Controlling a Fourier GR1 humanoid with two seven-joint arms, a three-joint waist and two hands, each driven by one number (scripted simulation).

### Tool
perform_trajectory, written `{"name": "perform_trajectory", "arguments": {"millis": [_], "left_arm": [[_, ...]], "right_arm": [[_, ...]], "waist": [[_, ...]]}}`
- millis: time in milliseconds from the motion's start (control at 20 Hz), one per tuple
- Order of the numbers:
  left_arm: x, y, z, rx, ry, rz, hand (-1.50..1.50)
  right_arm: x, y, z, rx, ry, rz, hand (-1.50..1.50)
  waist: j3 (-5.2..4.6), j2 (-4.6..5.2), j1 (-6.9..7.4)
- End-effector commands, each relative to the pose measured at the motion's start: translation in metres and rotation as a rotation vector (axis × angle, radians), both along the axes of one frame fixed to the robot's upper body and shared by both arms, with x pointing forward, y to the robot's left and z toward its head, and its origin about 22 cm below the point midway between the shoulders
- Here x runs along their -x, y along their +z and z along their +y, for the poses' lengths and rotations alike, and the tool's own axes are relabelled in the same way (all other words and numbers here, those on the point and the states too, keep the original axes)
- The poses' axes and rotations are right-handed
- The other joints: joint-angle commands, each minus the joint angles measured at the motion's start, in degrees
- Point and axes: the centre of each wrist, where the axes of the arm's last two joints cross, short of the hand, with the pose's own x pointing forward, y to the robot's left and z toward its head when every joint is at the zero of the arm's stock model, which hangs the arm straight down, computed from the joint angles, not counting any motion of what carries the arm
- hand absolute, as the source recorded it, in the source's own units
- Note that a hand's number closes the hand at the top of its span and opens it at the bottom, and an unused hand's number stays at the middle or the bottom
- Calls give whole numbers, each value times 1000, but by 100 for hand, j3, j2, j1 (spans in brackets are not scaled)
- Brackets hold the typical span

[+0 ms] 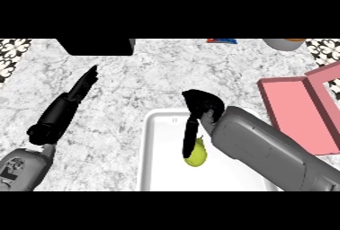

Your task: Pick the pear from the tray and place it in the cardboard box

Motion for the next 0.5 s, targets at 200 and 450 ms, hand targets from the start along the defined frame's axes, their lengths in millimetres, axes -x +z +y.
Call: {"name": "perform_trajectory", "arguments": {"millis": [200, 450], "left_arm": [[2, 8, 0, 2, 13, -1, 0], [3, 10, 3, -8, -2, -7, 0]], "right_arm": [[6, -22, 4, 192, -54, 79, -150], [-3, -40, 5, 225, -62, 94, -150]], "waist": [[3, -9, -56], [4, 10, 1]]}}
